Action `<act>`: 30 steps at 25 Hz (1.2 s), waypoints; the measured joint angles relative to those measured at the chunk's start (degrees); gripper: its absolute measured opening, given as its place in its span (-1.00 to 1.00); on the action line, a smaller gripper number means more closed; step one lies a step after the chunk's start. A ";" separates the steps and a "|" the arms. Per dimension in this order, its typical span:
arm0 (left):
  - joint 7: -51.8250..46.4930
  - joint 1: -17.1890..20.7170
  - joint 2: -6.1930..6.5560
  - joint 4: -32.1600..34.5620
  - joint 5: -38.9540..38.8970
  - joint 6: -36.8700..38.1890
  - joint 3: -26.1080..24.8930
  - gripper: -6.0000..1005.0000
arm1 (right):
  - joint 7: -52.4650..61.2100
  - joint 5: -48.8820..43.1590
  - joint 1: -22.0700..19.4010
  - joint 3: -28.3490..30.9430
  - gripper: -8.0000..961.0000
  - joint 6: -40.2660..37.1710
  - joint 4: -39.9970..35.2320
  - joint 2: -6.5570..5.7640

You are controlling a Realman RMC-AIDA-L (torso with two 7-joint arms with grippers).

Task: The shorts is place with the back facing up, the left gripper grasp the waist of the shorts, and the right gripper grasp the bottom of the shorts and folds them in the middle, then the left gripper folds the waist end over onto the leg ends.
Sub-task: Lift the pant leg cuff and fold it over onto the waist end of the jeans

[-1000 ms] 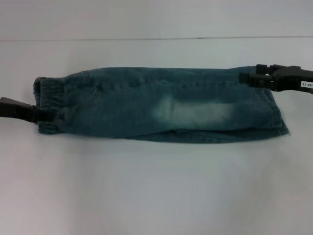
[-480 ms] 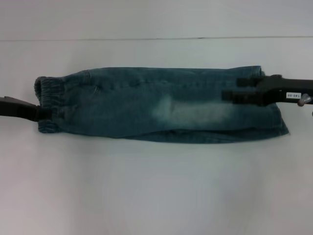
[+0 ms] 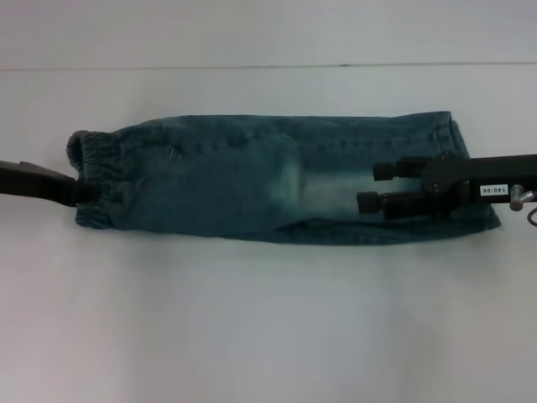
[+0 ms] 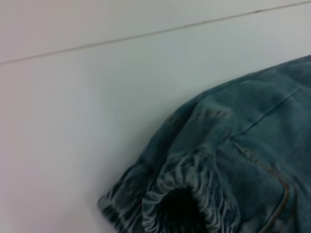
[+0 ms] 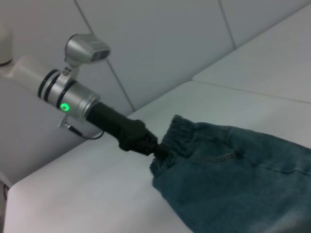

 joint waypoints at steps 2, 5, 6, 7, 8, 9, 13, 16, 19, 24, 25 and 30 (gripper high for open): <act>-0.37 -0.15 -0.25 2.01 -0.24 2.34 -0.19 -0.79 | -0.32 0.00 -0.19 -0.05 0.85 -0.90 0.00 -0.01; -1.77 -0.82 -0.46 5.47 -1.41 7.31 -0.39 -0.79 | -0.70 0.00 -0.39 -0.13 0.85 -1.72 0.06 -0.01; -2.68 -1.19 -0.48 6.89 -2.00 9.28 -0.35 -0.79 | -0.86 -0.02 -0.46 -0.20 0.85 -1.85 0.07 0.01; -3.38 -1.46 -0.48 7.90 -2.33 10.40 -0.33 -0.79 | -1.05 -0.04 -0.54 -0.28 0.84 -1.98 0.08 0.07; -4.23 -1.82 -0.49 9.13 -2.82 12.01 -0.27 -0.79 | -1.28 -0.05 -0.62 -0.42 0.84 -2.06 0.08 0.18; -5.21 -2.25 -0.52 10.47 -3.32 13.52 -0.19 -0.79 | -1.45 -0.05 -0.74 -0.44 0.84 -2.00 0.07 0.28; -8.01 -4.45 -0.62 13.15 -3.88 17.11 -0.02 -0.80 | -2.35 0.14 -1.57 -0.11 0.69 -0.74 0.06 0.95; -9.56 -6.78 -0.37 13.57 -3.82 19.17 0.04 -0.80 | -3.39 0.12 -1.68 -0.35 0.45 -0.48 0.39 1.31; -10.72 -9.04 0.05 13.67 -3.53 20.76 0.06 -0.81 | -4.06 0.04 -1.75 -0.41 0.21 -0.42 0.61 1.45; -12.63 -12.75 1.09 13.74 -3.47 22.92 0.04 -0.81 | -5.84 1.50 -2.79 3.85 -0.23 3.35 0.62 2.43; -13.10 -13.48 1.25 13.76 -3.48 23.28 0.05 -0.81 | -6.84 3.01 -3.30 5.49 -0.31 6.23 0.72 3.21; -15.41 -17.25 1.82 13.93 -3.76 24.45 0.03 -0.81 | -19.06 16.06 -4.78 8.33 -0.56 19.25 7.04 6.20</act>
